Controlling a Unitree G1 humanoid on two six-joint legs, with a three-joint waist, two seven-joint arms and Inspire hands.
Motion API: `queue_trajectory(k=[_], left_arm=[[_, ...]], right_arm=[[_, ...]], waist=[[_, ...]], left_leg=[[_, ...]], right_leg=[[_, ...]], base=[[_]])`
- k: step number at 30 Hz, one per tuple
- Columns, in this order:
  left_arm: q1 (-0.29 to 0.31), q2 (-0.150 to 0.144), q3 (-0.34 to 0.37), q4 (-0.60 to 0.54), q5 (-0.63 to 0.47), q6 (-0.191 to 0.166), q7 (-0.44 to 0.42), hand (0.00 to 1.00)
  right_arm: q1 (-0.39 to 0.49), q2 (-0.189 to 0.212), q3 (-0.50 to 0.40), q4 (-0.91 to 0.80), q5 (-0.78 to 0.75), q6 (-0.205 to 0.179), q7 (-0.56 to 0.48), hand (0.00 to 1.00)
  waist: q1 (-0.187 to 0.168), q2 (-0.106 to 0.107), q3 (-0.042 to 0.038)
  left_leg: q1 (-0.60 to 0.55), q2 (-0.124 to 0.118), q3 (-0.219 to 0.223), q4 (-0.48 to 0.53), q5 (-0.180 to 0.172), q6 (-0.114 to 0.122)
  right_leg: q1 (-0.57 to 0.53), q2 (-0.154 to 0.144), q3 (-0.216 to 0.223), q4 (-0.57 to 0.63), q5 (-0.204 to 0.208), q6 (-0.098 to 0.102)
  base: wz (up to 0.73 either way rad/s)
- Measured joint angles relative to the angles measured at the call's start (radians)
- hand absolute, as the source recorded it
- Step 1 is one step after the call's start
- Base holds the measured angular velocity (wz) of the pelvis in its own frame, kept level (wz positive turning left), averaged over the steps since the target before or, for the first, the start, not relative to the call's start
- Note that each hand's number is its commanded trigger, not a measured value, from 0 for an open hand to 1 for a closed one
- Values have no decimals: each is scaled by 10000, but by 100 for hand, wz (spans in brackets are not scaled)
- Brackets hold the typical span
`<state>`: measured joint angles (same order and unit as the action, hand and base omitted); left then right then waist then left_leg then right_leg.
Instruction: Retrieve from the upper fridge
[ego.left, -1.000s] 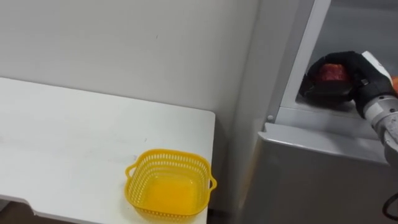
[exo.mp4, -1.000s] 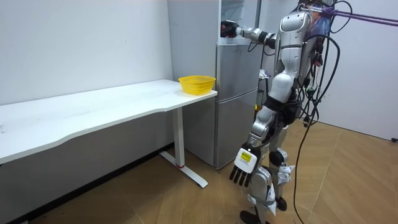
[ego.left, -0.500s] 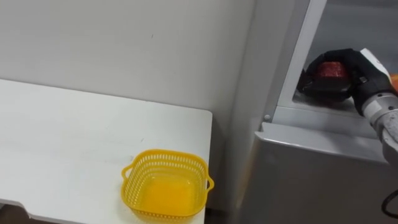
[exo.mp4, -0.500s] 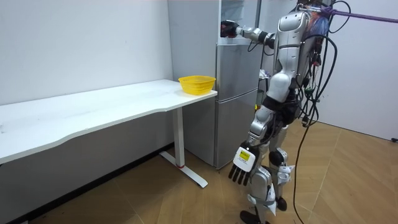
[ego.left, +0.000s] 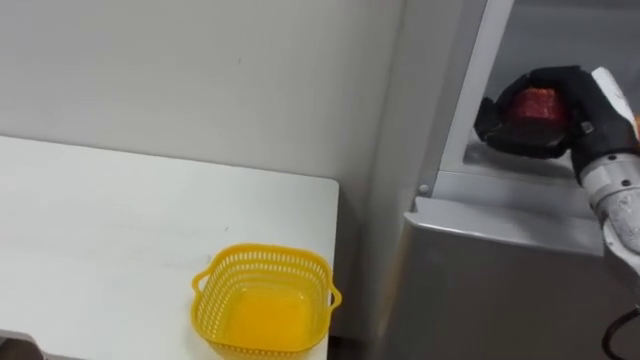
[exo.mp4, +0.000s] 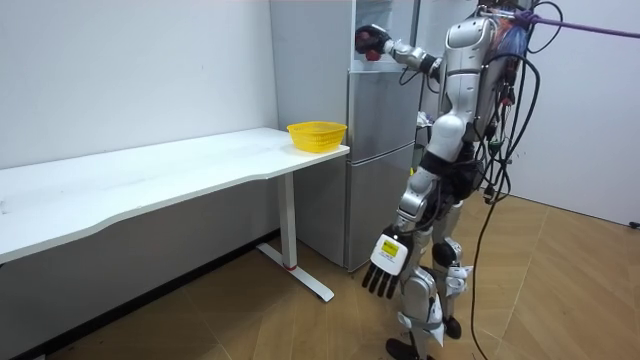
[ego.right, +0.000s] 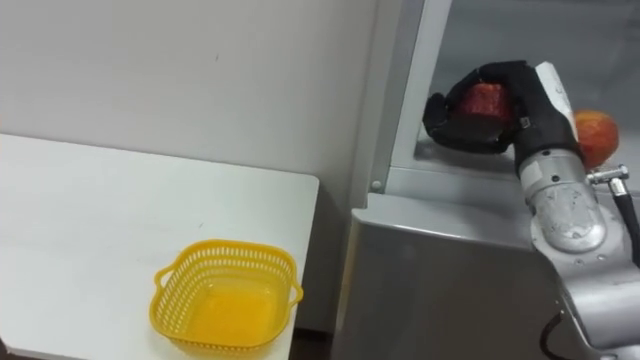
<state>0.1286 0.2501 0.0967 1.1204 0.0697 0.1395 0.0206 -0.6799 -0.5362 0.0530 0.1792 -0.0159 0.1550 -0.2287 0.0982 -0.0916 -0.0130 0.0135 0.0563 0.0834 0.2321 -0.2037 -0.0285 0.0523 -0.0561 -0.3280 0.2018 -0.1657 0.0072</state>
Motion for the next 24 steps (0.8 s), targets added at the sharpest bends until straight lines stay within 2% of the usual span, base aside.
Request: queue_trajectory(k=[3, 4, 7, 9, 11, 14, 17, 20, 24], left_arm=[[-5, -74, -22, 20, -5, -183, 165, 0], [-6, -102, -32, 46, -96, -203, 203, 0], [-19, -159, -35, 145, -207, -305, 256, 0], [-13, -175, -40, 286, -207, -376, 342, 0], [-46, -203, -39, 454, -254, -401, 376, 0], [-30, -314, -40, 641, -394, -405, 390, 0], [-20, -389, -298, 684, -381, -428, 407, 0], [-50, -387, -439, 684, -382, -532, 407, 0], [-319, -346, -435, 874, -393, -797, 405, 0]], right_arm=[[56, 151, 1, -811, -449, -48, -607, 100], [80, 319, 1, -1145, -776, -135, -860, 100], [350, 462, 4, -1933, -1158, -360, -1280, 100], [461, 653, 7, -2499, -1541, -686, -1676, 100], [625, 699, 8, -2958, -1942, -765, -1992, 100], [948, 1099, 21, -3722, -2340, -1037, -2451, 100], [1283, 1496, 77, -4413, -3154, -1129, -2714, 100], [1703, 1567, 382, -4948, -3909, -1364, -2834, 100], [1828, 1607, 961, -5147, -4478, -1661, -2814, 100]], waist=[[-78, 71, 3], [-131, 94, 13], [-110, 143, 42], [-112, 190, 70], [-88, 209, 83], [-61, 238, 103], [-55, 274, 127], [-45, 266, 121], [161, 285, 130]], left_leg=[[25, -2, -3, -1, 19, 2], [72, -1, 1, -14, 22, 0], [168, -2, 1, -160, 22, -3], [200, -3, 10, -184, 24, -8], [220, -3, 19, -185, 27, -11], [242, -2, 38, -192, 27, -11], [203, -1, 48, -194, 26, -11], [163, 3, 85, -199, 26, -11], [267, 6, 137, -294, 29, -12]], right_leg=[[26, -6, -9, 3, 0, 0], [57, -7, -9, 8, 0, 0], [169, -5, 5, 8, 0, 0], [186, 0, 21, 10, 0, 0], [189, 8, 58, 16, 1, -1], [185, 17, 106, 16, 1, -1], [153, 18, 102, 3, 1, -1], [128, 16, 82, -18, 0, -1], [147, 19, 114, -15, 1, -1]], base=[[0], [0], [0], [0], [-4], [-4], [0], [1], [-5]])
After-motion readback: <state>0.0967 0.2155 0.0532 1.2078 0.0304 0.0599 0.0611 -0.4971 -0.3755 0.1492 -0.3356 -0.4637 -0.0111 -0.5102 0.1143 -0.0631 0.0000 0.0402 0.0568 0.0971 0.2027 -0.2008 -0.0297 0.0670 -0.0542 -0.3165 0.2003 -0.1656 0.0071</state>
